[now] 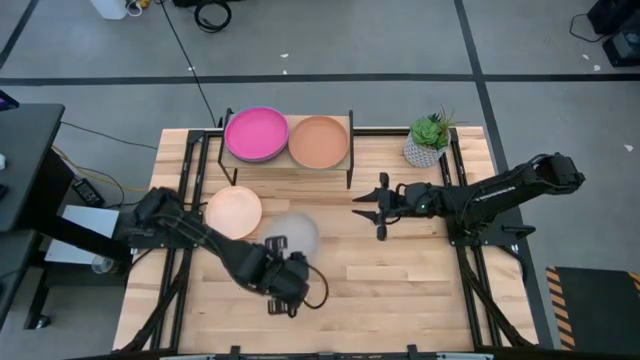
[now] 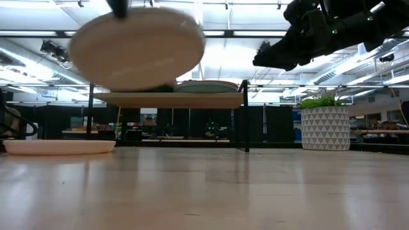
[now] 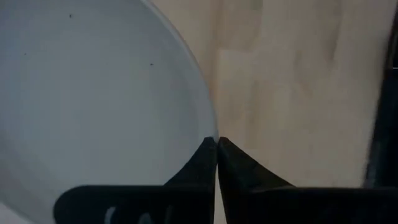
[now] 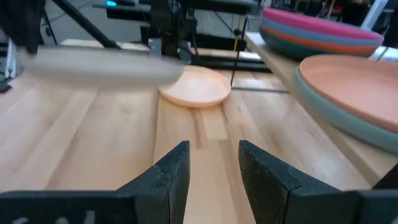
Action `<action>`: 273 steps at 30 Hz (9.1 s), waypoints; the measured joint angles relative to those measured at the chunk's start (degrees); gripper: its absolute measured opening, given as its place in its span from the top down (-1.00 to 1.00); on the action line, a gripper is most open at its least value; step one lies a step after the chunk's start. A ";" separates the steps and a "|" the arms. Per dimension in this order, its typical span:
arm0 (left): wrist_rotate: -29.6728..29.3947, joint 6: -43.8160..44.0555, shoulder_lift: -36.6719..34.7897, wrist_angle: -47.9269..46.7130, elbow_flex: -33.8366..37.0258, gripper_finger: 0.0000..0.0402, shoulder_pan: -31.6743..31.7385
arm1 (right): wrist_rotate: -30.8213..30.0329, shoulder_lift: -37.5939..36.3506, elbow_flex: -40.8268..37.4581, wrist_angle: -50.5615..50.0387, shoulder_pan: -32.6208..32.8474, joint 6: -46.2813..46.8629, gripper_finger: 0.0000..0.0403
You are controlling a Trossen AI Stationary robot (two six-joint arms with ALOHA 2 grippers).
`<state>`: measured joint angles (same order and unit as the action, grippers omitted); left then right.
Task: Place and stack plates onto a shelf
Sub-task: Stack the gray plate on the brown plate on the shelf, then stack the light brown plate on the gray plate on the shelf
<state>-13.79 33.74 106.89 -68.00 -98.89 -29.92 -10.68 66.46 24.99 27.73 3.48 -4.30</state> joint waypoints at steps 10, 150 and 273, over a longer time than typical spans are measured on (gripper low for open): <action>-5.80 -16.81 -0.02 -11.33 -8.48 0.96 7.18 | -19.03 -0.22 0.00 -5.38 9.81 2.85 0.29; 4.45 -0.88 -17.33 16.34 51.33 0.39 17.86 | -15.18 9.49 -4.00 17.02 15.24 -8.21 0.53; -2.04 -56.67 -9.31 16.14 4.09 0.80 40.77 | -12.13 10.27 -3.98 15.32 15.02 -6.22 0.53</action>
<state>-15.83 -22.93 97.58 -51.86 -94.80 10.86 -22.81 76.73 21.02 43.04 18.50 -10.52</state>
